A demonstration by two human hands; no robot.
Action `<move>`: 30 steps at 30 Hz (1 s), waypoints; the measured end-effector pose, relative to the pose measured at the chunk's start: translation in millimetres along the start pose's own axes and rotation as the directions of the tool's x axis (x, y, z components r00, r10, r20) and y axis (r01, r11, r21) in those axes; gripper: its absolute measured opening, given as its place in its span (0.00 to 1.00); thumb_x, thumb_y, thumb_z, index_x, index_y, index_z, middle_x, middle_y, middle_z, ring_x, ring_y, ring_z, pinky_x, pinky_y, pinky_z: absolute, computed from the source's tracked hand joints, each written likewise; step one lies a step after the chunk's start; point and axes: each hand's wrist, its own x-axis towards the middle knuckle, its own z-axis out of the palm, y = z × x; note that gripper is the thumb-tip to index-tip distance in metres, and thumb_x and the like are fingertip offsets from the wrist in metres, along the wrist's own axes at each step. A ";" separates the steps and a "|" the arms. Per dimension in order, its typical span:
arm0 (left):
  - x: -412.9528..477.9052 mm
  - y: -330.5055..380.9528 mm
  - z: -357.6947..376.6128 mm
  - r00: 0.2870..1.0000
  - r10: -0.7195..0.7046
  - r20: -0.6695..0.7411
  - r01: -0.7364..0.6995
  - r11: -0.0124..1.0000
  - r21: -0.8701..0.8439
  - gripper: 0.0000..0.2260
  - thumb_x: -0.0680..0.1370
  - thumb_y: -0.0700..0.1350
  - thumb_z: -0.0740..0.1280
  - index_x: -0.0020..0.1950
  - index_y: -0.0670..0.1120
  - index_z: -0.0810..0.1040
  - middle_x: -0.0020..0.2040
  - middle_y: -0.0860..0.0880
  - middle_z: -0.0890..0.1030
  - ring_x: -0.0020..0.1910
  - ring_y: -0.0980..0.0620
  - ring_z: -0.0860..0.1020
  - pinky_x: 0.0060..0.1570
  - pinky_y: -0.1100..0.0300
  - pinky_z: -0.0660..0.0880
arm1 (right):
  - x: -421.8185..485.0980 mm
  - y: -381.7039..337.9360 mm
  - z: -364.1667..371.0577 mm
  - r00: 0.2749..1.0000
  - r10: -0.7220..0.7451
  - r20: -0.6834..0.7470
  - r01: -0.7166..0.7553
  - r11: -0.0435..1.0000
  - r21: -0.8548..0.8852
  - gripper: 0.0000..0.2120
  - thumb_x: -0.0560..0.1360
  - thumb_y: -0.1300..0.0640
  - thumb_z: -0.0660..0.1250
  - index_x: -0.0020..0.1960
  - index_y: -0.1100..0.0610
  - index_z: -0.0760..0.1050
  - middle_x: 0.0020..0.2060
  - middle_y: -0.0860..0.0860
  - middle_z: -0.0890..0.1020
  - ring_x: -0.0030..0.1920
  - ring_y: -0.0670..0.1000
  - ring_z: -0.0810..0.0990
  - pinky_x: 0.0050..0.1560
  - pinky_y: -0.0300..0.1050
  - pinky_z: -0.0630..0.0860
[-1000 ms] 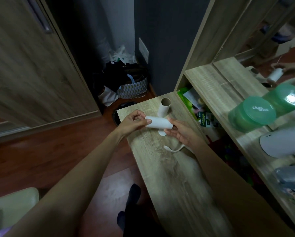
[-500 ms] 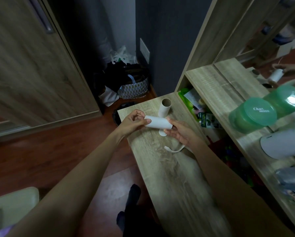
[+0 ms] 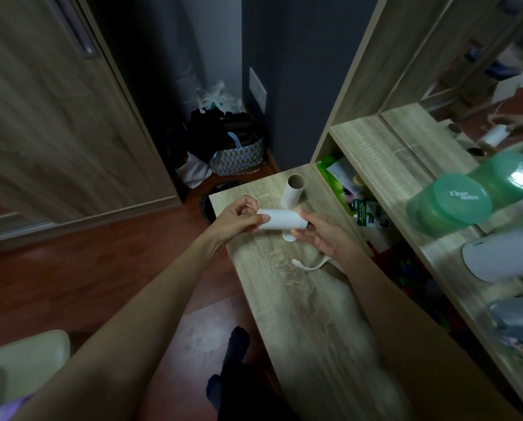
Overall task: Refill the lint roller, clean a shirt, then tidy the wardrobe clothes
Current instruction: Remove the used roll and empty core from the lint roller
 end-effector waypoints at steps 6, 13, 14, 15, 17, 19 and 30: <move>1.7 -5.1 0.6 0.999 0.004 -0.036 -0.004 1.000 0.008 0.11 0.74 0.36 0.71 0.38 0.46 0.71 0.36 0.50 0.74 0.33 0.59 0.76 0.37 0.67 0.76 | 0.7 1.5 -1.6 1.000 -0.014 -0.005 0.014 1.000 0.008 0.14 0.75 0.56 0.69 0.55 0.66 0.76 0.44 0.59 0.82 0.38 0.52 0.84 0.37 0.39 0.82; 3.4 -10.2 3.0 0.992 -0.065 -0.110 0.060 0.997 -0.052 0.11 0.73 0.37 0.73 0.54 0.43 0.78 0.46 0.48 0.77 0.46 0.52 0.79 0.46 0.64 0.80 | 4.5 10.4 -5.0 0.996 -0.075 -0.039 0.074 0.997 -0.029 0.16 0.74 0.55 0.70 0.57 0.63 0.77 0.51 0.62 0.82 0.44 0.55 0.85 0.39 0.40 0.81; 3.2 -10.8 3.0 0.991 -0.068 -0.114 0.063 0.997 -0.044 0.12 0.73 0.37 0.73 0.56 0.42 0.78 0.47 0.47 0.77 0.48 0.52 0.79 0.47 0.64 0.80 | 5.1 11.7 -5.1 0.995 -0.089 -0.042 0.087 0.995 -0.037 0.16 0.74 0.55 0.70 0.58 0.64 0.76 0.52 0.63 0.81 0.44 0.55 0.85 0.40 0.41 0.81; 3.0 -11.5 2.5 0.991 -0.068 -0.116 0.066 0.998 -0.024 0.14 0.74 0.38 0.72 0.58 0.41 0.78 0.49 0.47 0.78 0.49 0.52 0.79 0.47 0.65 0.80 | 6.0 13.0 -5.2 0.994 -0.102 -0.045 0.100 0.994 -0.048 0.17 0.74 0.55 0.70 0.59 0.64 0.76 0.52 0.63 0.81 0.45 0.56 0.85 0.41 0.41 0.81; 3.0 -12.5 0.1 0.991 -0.060 -0.117 0.066 0.997 0.046 0.15 0.73 0.40 0.73 0.59 0.42 0.79 0.53 0.47 0.79 0.51 0.53 0.79 0.50 0.63 0.79 | 7.9 15.2 -5.8 0.991 -0.124 -0.048 0.121 0.990 -0.072 0.19 0.75 0.55 0.69 0.62 0.64 0.75 0.54 0.63 0.80 0.47 0.58 0.85 0.43 0.43 0.82; 1.9 -11.7 -1.6 0.992 -0.054 -0.110 0.063 0.995 0.078 0.15 0.73 0.41 0.73 0.59 0.43 0.80 0.55 0.47 0.79 0.52 0.53 0.79 0.54 0.60 0.79 | 9.3 16.4 -6.2 0.990 -0.133 -0.043 0.129 0.988 -0.084 0.20 0.75 0.55 0.70 0.63 0.64 0.74 0.55 0.63 0.80 0.48 0.60 0.84 0.44 0.44 0.82; -2.1 -7.8 -4.7 0.992 0.022 -0.125 -0.009 0.995 0.099 0.15 0.72 0.40 0.75 0.58 0.42 0.81 0.50 0.53 0.78 0.49 0.58 0.78 0.46 0.68 0.78 | 9.7 16.6 -6.2 0.990 -0.128 -0.053 0.125 0.990 -0.057 0.21 0.75 0.56 0.69 0.64 0.64 0.73 0.55 0.63 0.80 0.48 0.59 0.84 0.42 0.43 0.81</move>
